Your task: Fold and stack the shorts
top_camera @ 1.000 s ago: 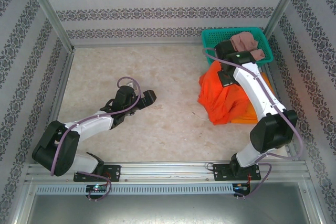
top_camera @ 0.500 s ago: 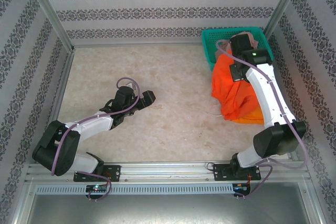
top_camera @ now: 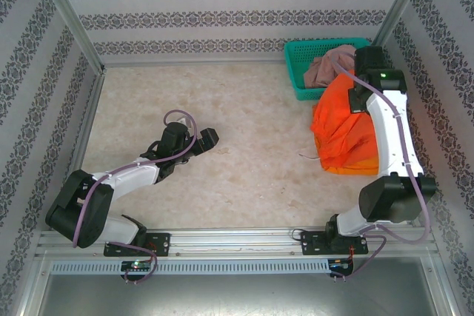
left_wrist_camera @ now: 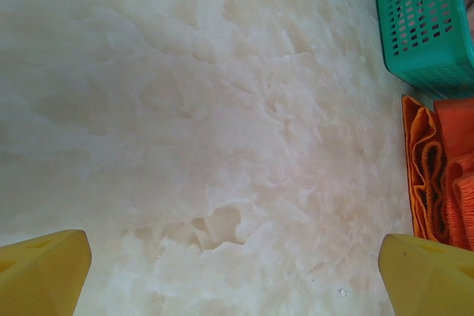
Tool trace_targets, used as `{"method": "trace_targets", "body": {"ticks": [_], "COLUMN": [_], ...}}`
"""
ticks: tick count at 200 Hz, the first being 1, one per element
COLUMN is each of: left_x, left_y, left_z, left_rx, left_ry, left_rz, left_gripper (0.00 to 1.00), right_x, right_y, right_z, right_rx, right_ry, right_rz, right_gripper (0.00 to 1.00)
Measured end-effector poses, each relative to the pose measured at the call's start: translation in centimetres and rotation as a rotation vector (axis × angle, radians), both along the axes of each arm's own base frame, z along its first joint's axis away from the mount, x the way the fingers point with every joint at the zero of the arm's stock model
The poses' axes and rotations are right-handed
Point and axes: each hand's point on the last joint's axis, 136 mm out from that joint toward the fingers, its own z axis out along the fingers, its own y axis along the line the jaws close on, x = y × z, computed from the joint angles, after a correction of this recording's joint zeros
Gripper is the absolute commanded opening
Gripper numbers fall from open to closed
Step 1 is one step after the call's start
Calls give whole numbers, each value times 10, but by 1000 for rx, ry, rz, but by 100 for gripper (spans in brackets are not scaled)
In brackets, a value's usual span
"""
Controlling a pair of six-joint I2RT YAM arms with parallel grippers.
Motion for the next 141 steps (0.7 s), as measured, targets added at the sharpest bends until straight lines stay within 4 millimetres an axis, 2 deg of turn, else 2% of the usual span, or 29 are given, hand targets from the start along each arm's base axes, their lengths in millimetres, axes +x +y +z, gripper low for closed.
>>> {"method": "trace_targets", "body": {"ticks": [51, 78, 99, 107, 118, 131, 141], "left_x": [1, 1, 0, -1, -1, -1, -2], "left_y": [2, 2, 2, 2, 2, 2, 3], "left_z": [0, -2, -4, -4, -5, -5, -6], "left_rx": [-5, -5, -5, -6, -6, -5, -5], "left_ry": [0, 7, 12, 13, 14, 15, 16], "left_rz": [3, 3, -2, -2, -2, -2, -1], "left_gripper": [100, 100, 100, 100, 100, 100, 100], "right_x": [3, 4, 6, 8, 8, 8, 9], "right_y": [-24, -43, -57, -62, -72, -83, -92], "right_z": [-24, -48, -64, -68, -74, -80, -83], "right_rx": [-6, -24, -59, -81, -115, -152, -164], "right_ry": [28, 79, 127, 145, 169, 201, 215], "right_rz": [-41, -81, -106, -115, -139, -169, -199], "right_gripper": [2, 12, 26, 36, 39, 55, 72]}}
